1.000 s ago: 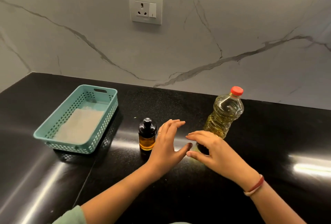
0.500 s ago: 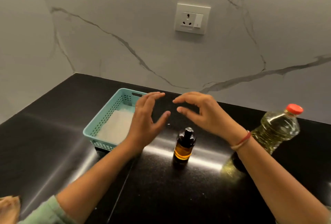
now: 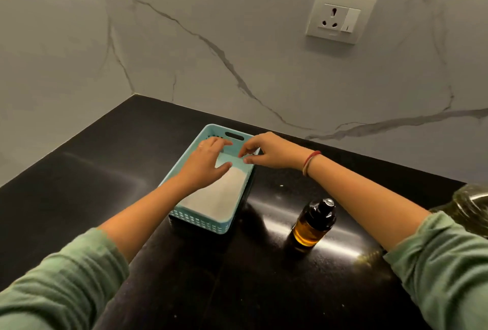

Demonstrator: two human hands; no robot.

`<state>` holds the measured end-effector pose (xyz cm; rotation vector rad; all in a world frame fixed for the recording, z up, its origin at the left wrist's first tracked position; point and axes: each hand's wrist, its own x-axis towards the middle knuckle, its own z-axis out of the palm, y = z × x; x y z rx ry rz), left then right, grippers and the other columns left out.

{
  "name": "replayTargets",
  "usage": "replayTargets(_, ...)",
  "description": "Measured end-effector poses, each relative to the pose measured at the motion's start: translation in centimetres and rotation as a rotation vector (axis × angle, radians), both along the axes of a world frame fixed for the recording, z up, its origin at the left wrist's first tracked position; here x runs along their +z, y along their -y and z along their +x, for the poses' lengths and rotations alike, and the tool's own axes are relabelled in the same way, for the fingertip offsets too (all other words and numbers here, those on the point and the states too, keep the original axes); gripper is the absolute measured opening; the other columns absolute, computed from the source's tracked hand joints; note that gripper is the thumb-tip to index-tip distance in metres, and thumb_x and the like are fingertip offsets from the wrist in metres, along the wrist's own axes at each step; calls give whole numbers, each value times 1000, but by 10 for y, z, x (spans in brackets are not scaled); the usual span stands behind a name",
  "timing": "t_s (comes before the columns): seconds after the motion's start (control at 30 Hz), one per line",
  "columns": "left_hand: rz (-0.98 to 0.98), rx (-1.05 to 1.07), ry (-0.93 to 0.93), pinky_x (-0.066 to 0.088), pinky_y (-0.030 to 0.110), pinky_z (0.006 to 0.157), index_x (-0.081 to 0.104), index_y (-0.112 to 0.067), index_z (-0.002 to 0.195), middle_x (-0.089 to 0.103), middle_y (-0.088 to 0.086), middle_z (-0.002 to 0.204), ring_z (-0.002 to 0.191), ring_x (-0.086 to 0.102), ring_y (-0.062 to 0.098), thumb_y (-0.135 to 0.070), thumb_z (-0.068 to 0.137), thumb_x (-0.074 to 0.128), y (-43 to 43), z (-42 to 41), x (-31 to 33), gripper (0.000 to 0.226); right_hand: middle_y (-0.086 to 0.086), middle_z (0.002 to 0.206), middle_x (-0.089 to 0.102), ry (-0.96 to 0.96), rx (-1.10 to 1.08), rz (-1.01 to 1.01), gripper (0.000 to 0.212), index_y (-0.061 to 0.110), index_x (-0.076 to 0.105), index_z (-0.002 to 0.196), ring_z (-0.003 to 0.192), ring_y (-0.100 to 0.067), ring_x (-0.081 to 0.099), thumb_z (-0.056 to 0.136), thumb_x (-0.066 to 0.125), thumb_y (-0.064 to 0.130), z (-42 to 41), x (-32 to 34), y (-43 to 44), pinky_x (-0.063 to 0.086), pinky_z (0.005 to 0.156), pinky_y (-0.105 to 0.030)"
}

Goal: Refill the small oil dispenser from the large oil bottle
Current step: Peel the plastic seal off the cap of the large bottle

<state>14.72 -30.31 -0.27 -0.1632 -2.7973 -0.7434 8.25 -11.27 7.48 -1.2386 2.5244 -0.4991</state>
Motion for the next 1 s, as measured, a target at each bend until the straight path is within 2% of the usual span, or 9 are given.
replayTargets(0.07,-42,-17,94,41,42,102,51,-17,131,52,6,131,122,48,26,-29,89,65,5,-10,-9,47,-5,117,64,20,-15,39,24,12,67,114,98,-8,55,92,61,21,-7,-7,8,41,82,-17)
replayTargets(0.23,-166,-100,333,37,40,108,50,-23,136,51,3,138,129,45,24,-24,89,65,12,-31,-22,49,-7,119,64,-28,-18,159,22,13,68,112,106,-21,60,93,57,18,-21,-20,26,49,93,-32)
replayTargets(0.4,-175,-197,437,39,36,107,54,-20,134,56,2,136,126,51,22,-14,90,61,6,-46,-28,45,-6,119,65,-88,-50,228,25,18,68,111,107,-25,59,94,50,15,-31,-37,29,46,95,-34)
replayTargets(0.43,-168,-210,437,40,36,106,56,-20,133,59,2,133,123,53,22,-13,90,60,4,-48,-30,43,-6,122,64,-113,-54,247,26,19,68,112,110,-25,58,94,49,14,-32,-40,29,42,100,-35)
replayTargets(0.5,-169,-219,428,43,37,103,59,-22,129,62,3,128,118,57,22,-12,91,59,2,-51,-31,39,-4,127,62,-166,-58,283,28,21,67,114,118,-25,55,95,47,14,-35,-45,27,24,114,-44)
replayTargets(0.53,-177,-221,419,44,37,102,60,-22,128,62,3,126,116,58,22,-13,92,59,2,-52,-32,37,-3,129,61,-184,-63,291,29,21,66,115,121,-24,53,95,47,14,-36,-46,27,14,117,-48)
replayTargets(0.6,-202,-226,386,45,37,100,62,-22,125,63,3,123,113,58,21,-14,92,60,0,-53,-33,33,-2,131,60,-207,-76,276,29,21,66,116,122,-24,51,95,47,16,-38,-46,26,6,117,-51)
replayTargets(0.83,-260,-238,221,47,35,91,72,-23,101,66,-2,111,104,59,19,-24,89,67,-5,-50,-35,12,-5,128,59,-232,-100,186,24,21,66,114,121,-24,51,94,53,24,-34,-45,19,7,117,-52)
replayTargets(1.0,-287,-237,145,46,36,90,71,-24,98,65,-2,110,104,58,19,-28,89,67,-1,-45,-29,10,-4,129,58,-207,-114,136,24,20,65,115,126,-23,47,94,55,25,-27,-44,20,7,117,-52)
